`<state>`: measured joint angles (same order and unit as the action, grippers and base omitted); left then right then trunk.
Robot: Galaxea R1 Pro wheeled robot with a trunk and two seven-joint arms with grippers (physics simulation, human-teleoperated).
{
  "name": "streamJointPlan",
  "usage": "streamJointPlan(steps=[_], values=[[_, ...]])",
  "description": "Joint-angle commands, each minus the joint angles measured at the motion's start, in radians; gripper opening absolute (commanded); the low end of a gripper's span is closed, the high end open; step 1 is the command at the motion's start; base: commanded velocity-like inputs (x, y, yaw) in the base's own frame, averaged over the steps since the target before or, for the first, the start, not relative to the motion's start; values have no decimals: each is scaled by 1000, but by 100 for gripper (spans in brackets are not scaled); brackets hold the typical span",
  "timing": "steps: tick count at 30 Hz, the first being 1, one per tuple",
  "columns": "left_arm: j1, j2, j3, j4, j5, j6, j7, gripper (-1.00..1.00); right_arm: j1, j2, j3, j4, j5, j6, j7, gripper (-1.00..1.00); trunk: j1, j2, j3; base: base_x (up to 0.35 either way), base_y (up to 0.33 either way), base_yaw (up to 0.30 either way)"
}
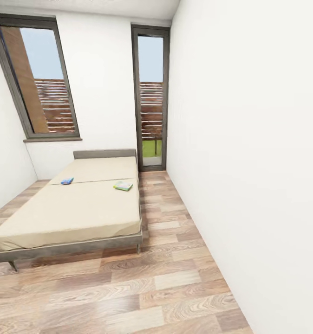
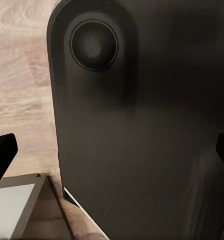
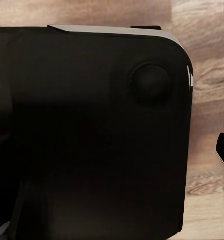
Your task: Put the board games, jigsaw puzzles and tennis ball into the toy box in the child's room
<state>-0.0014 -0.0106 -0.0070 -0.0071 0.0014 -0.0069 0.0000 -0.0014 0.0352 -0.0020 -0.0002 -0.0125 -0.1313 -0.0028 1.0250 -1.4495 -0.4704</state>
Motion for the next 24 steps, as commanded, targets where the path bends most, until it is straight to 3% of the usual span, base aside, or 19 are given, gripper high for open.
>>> streamJointPlan(steps=[1, 8, 14, 24], values=[[0, 0, -1, -1, 0, -1, 0, 100, 0, 0, 0, 0, -1, -3, 0, 100, 0, 0, -1, 0, 0, 283], [0, 0, -1, -1, 0, -1, 0, 100, 0, 0, -1, 0, -1, -2, 0, 100, 0, 0, -1, 0, 0, 275], [0, 0, 5, 0, 5, 1, 0, 100, 0, -7, 5, 0, 9, -6, 0, 100, 0, 0, -1, 0, 0, 90], [0, -20, 0, -6, 1, -2, -4, 100, 0, 37, -2, -4, 1, 10, 7, 100, 0, 0, -1, 0, 0, 0]])
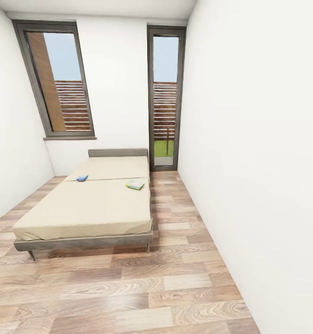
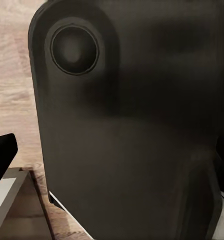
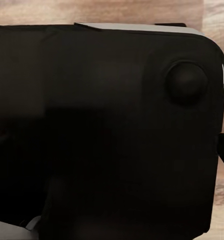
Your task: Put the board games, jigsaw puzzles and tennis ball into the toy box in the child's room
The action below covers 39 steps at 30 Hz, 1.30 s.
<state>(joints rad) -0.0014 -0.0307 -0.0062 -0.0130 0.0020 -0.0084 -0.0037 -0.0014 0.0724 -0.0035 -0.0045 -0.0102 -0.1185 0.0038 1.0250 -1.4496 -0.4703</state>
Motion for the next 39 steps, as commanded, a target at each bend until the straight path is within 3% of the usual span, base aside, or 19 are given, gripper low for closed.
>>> streamJointPlan(steps=[1, 14, 29, 39], values=[[0, -1, -1, -1, 0, -1, 0, 100, 0, 2, -1, 0, -1, -3, 0, 100, 0, 0, -1, 0, 0, 0], [-2, -2, -5, -49, -6, -3, -1, 100, 0, 12, -4, -11, -2, -4, 1, 100, 0, 0, -1, 192, 0, 0], [-9, 8, -6, -132, -5, -1, 3, 100, 0, 3, -4, -96, -2, -5, -7, 100, 0, 0, -1, 325, 0, 0], [-12, 14, -9, -194, -4, -8, 4, 100, -4, 1, -3, -98, -1, -5, -10, 100, 0, 0, -1, 221, 0, 0]])
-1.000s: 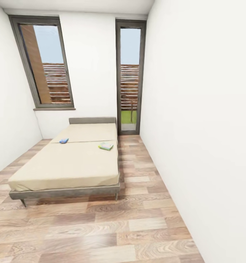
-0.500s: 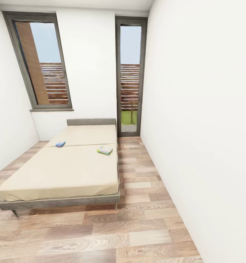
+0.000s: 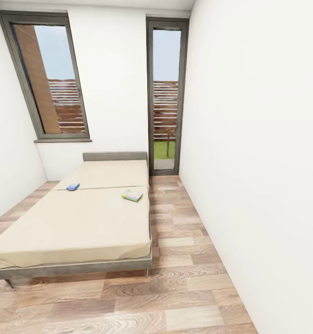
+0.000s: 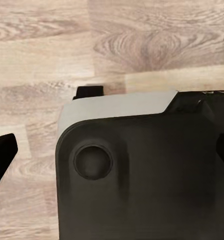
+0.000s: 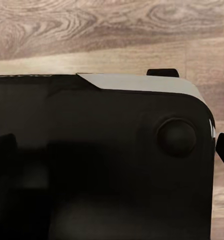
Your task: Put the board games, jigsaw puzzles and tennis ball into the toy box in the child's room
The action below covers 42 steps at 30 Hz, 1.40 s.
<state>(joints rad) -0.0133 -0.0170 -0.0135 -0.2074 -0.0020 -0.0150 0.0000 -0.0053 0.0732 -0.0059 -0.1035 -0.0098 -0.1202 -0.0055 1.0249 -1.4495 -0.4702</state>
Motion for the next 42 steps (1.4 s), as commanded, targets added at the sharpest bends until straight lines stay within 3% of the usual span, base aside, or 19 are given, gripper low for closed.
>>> streamJointPlan(steps=[1, 8, 15, 42], values=[[0, 1, -1, -2, 0, -13, 0, 100, -1, -1, 0, 1, -1, -4, -1, 100, 0, 0, -1, 47, 0, 0], [-1, 0, -2, -5, -4, -72, -2, 100, -1, -2, -2, 2, -2, -52, -1, 100, 0, 0, -1, 16, 0, 0], [-1, 1, -2, -4, -4, -84, -1, 100, 0, -3, -1, 3, -2, -111, -1, 100, -27, 49, 21, 2, 0, 0], [-1, 3, 4, 0, -1, -91, -1, 100, 1, -5, 0, 4, -2, -119, -1, 100, -130, 238, 106, 0, 0, 0]])
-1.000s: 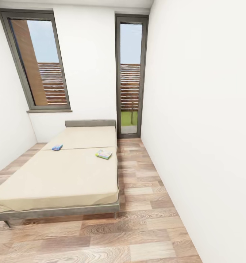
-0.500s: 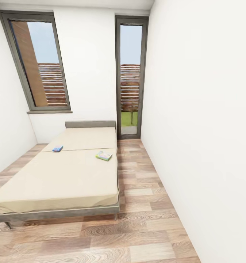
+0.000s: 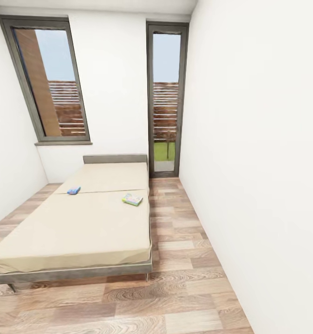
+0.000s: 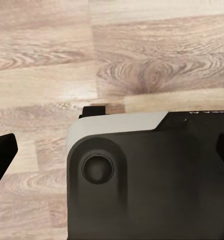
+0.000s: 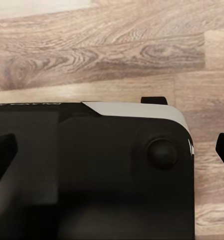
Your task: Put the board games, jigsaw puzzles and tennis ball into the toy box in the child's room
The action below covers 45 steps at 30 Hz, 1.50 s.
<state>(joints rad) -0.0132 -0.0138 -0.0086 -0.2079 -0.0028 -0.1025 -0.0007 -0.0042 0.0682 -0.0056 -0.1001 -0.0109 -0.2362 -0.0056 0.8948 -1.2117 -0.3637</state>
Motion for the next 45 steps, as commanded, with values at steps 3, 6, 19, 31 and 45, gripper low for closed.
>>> streamJointPlan(steps=[3, 6, 19, 31, 45], values=[[-1, 0, 0, 1, 0, -3, 0, 100, 0, 1, 0, 0, -1, -3, -1, 100, -12, 21, 8, 0, 0, 0], [-1, 0, 1, -1, 0, -3, 0, 100, 0, 1, -1, 0, -1, -2, -1, 100, -23, 42, 18, 0, 0, 0], [-137, 28, 5, -12, 7, 93, -9, 100, -142, 7, -2, -82, 0, 212, -35, 100, -73, 133, 59, 0, 0, 0], [-433, 82, 50, -13, 87, 382, -67, 100, -232, 20, -2, -341, -2, 478, -48, 100, -119, 217, 96, 0, 0, 0], [-583, 109, 61, -168, 106, 581, -74, 100, -239, 21, -1, -527, -6, 570, -48, 100, -173, 315, 140, 0, 0, 0]])
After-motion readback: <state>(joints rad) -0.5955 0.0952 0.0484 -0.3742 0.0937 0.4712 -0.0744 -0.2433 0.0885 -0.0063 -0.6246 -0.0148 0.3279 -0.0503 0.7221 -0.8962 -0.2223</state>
